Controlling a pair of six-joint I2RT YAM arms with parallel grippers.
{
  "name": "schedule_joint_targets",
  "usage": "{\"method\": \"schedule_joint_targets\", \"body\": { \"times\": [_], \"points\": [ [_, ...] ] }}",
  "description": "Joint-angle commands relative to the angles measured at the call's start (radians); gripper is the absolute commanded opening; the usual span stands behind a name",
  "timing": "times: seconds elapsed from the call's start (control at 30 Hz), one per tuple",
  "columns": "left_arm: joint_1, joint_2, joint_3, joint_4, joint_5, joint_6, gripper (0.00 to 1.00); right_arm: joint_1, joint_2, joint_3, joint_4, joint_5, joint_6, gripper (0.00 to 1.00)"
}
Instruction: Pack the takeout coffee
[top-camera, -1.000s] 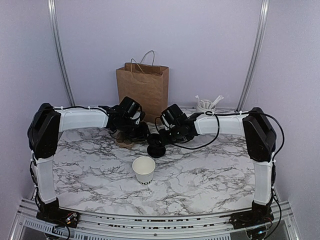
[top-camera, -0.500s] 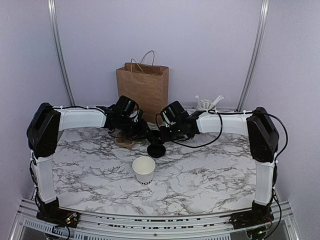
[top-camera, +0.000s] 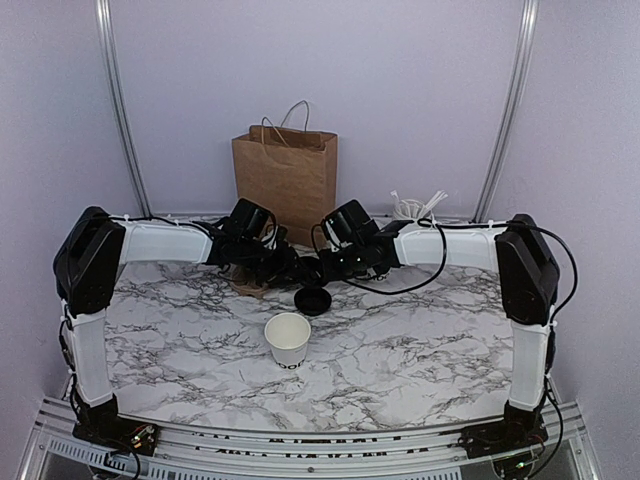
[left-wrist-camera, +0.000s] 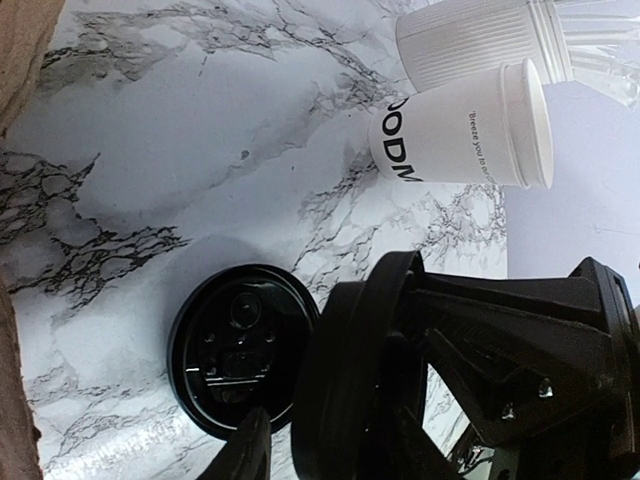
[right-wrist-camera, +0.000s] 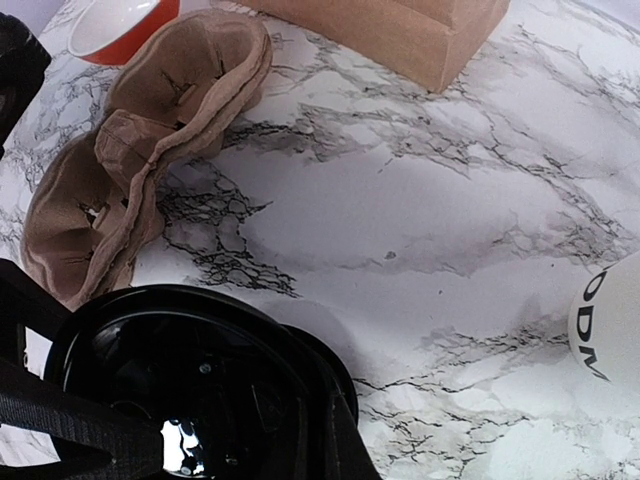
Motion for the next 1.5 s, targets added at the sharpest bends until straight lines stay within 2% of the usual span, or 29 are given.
{"method": "schedule_joint_targets", "body": {
  "times": [0.0, 0.37, 0.63, 0.9, 1.2, 1.47],
  "points": [
    [0.003, -0.009, -0.022, 0.097, 0.06, -0.062, 0.39, 0.004, -0.058, 0.006, 0.022, 0.012, 0.015, 0.06],
    [0.003, -0.023, -0.04, 0.112, 0.065, -0.064, 0.22, 0.012, -0.081, 0.003, 0.022, 0.018, 0.016, 0.07],
    [0.003, -0.059, -0.049, 0.099, 0.045, 0.015, 0.12, 0.014, -0.124, -0.012, 0.017, 0.0, 0.015, 0.27],
    [0.003, -0.158, -0.082, 0.061, -0.086, 0.249, 0.1, 0.014, -0.233, -0.034, 0.022, -0.075, 0.016, 0.35],
    [-0.029, -0.42, -0.176, 0.071, -0.411, 0.571, 0.11, -0.009, -0.386, -0.084, 0.134, -0.265, 0.057, 0.44],
    [-0.177, -0.638, -0.341, 0.188, -0.843, 0.815, 0.13, -0.023, -0.436, -0.134, 0.315, -0.502, 0.211, 0.52]
  ]
}}
